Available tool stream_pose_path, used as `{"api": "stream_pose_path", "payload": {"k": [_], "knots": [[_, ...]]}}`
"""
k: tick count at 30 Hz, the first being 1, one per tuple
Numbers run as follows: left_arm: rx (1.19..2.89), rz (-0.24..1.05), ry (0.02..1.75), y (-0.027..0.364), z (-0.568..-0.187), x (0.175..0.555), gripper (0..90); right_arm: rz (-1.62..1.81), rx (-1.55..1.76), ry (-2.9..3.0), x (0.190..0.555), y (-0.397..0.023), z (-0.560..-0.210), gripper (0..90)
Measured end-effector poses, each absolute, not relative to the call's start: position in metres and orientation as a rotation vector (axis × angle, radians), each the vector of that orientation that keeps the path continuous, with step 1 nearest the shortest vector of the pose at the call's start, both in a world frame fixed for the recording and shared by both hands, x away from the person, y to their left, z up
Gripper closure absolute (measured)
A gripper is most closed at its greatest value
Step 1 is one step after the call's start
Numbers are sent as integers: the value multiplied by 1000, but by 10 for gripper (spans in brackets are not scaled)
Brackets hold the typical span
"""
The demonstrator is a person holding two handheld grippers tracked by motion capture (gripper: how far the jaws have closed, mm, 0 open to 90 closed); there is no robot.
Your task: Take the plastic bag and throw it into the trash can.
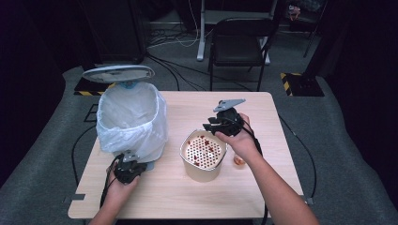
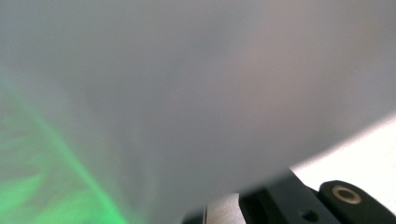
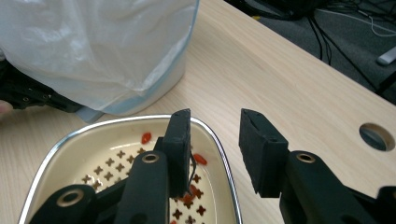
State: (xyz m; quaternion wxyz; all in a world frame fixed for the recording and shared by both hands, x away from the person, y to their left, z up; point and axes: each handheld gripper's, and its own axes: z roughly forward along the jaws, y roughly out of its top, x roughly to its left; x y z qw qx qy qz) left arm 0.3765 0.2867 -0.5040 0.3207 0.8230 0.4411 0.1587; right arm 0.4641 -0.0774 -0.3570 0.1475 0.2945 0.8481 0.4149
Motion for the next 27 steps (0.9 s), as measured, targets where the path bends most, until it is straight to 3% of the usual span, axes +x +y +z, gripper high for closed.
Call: {"api": "stream_pose_path", "payload": {"k": [22,27], "knots": [[2163,419,1158,287,-504,377,900,1115,941,2507,472,-102,-398,691],[2159,418,1156,287,-504,377,900,1102,957,2548,476,-103,-405,747]]}}
